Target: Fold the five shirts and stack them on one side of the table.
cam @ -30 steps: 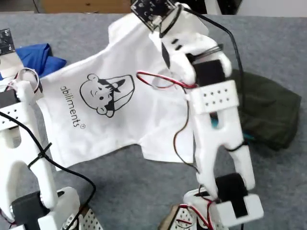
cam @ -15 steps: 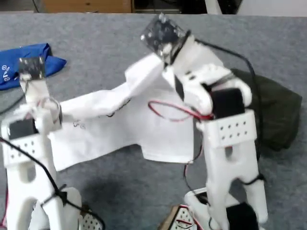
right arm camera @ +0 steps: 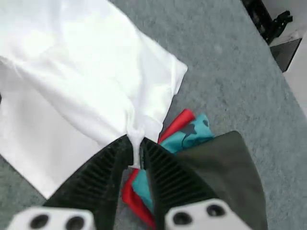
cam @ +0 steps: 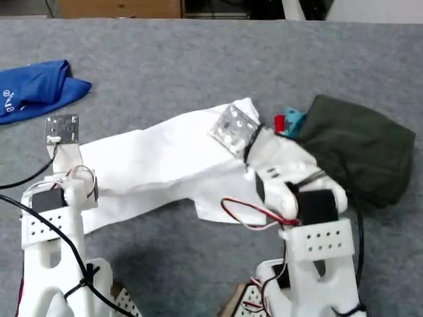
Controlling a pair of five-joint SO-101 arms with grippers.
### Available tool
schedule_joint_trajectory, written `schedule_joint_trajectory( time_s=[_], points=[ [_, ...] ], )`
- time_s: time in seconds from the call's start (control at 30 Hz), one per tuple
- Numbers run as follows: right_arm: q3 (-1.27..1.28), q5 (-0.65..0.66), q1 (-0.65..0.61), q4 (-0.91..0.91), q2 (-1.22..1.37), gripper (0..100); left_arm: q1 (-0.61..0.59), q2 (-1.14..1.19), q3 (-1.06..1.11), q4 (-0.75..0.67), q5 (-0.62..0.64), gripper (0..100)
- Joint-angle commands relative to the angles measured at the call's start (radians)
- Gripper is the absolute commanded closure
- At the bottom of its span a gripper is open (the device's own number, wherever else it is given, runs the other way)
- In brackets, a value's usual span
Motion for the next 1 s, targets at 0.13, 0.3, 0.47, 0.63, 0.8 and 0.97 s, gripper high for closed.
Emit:
schedule_joint_trajectory(
  time_s=[0.13, 0.3, 0.47, 0.63, 0.8, 0.97],
  points=[
    [0.128, 0.101, 0.025, 0.031, -0.119, 99.5, 0.011, -0.015, 0.054, -0.018, -0.011, 98],
    [0.182, 0.163, 0.045, 0.086, -0.137, 99.5, 0.012, -0.013, 0.058, -0.012, -0.008, 98],
    [0.226, 0.222, 0.087, 0.086, -0.136, 99.5, 0.012, -0.013, 0.091, -0.011, -0.009, 98],
    [0.262, 0.305, 0.117, 0.089, -0.139, 99.5, 0.012, -0.013, 0.123, -0.011, -0.008, 98],
    [0.28, 0.339, 0.11, 0.091, -0.139, 99.5, 0.012, -0.013, 0.123, -0.011, -0.005, 98],
    [0.274, 0.339, 0.11, 0.124, -0.139, 92.2, 0.011, -0.013, 0.121, -0.009, -0.006, 95]
  ],
)
